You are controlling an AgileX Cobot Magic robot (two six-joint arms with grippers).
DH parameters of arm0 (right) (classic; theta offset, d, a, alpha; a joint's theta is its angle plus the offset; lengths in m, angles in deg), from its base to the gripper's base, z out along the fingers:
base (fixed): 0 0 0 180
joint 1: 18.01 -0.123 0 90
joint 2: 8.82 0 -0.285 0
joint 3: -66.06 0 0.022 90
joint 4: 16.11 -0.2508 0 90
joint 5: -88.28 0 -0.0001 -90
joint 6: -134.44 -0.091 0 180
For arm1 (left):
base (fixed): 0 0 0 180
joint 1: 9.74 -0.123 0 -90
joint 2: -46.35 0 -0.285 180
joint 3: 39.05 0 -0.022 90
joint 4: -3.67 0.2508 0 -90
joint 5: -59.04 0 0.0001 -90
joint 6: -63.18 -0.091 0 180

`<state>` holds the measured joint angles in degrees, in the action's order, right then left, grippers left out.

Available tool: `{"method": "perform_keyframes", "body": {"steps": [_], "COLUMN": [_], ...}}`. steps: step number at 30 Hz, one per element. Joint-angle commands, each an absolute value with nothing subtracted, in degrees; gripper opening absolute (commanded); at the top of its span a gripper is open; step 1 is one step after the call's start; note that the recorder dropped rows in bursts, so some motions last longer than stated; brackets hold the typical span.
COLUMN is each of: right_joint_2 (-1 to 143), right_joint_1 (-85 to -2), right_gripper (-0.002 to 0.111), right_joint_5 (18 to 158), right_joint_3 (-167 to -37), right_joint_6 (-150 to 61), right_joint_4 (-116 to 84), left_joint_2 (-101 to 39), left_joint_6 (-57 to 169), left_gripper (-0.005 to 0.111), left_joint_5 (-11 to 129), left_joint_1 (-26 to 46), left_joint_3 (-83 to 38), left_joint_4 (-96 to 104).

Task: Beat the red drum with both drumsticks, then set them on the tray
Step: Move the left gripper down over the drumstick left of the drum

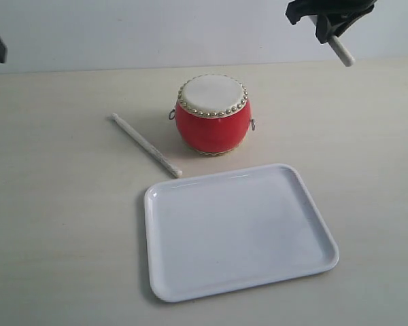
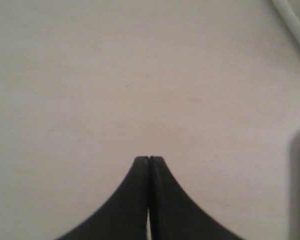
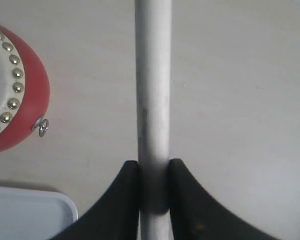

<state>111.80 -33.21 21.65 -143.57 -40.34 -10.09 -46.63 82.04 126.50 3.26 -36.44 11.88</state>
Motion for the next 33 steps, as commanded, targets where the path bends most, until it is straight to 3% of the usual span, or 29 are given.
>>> {"method": "perform_keyframes", "body": {"steps": [1, 7, 14, 23, 33], "right_joint_2": [111.4, 111.4, 111.4, 111.4, 112.0], "right_joint_1": [-32.9, -32.9, -32.9, -32.9, -32.9], "right_gripper": [0.000, 0.000, 0.000, 0.000, 0.000], "right_joint_5": [21.8, 22.1, 21.7, 22.4, 22.5], "right_joint_3": [-144.1, -144.1, -144.1, -144.1, -144.1], "right_joint_6": [-39.3, -39.3, -37.5, -35.2, -35.2], "right_joint_4": [-12.3, -13.8, -16.1, -20.2, -20.6], "left_joint_2": [-54.4, -60.3, -66.0, -74.3, -80.6], "left_joint_6": [93.1, 104.9, 113.5, 113.0, 118.0], "left_gripper": [0.000, 0.006, 0.042, 0.065, 0.067], "left_joint_5": [124.2, 107.3, 103.0, 99.9, 97.3], "left_joint_1": [12.9, 18.4, 17.9, 17.6, 17.6], "left_joint_3": [-40.3, -41.1, -41.1, -44.4, -47.4], "left_joint_4": [11.1, 8.5, 4.3, -2.4, -7.5]}}
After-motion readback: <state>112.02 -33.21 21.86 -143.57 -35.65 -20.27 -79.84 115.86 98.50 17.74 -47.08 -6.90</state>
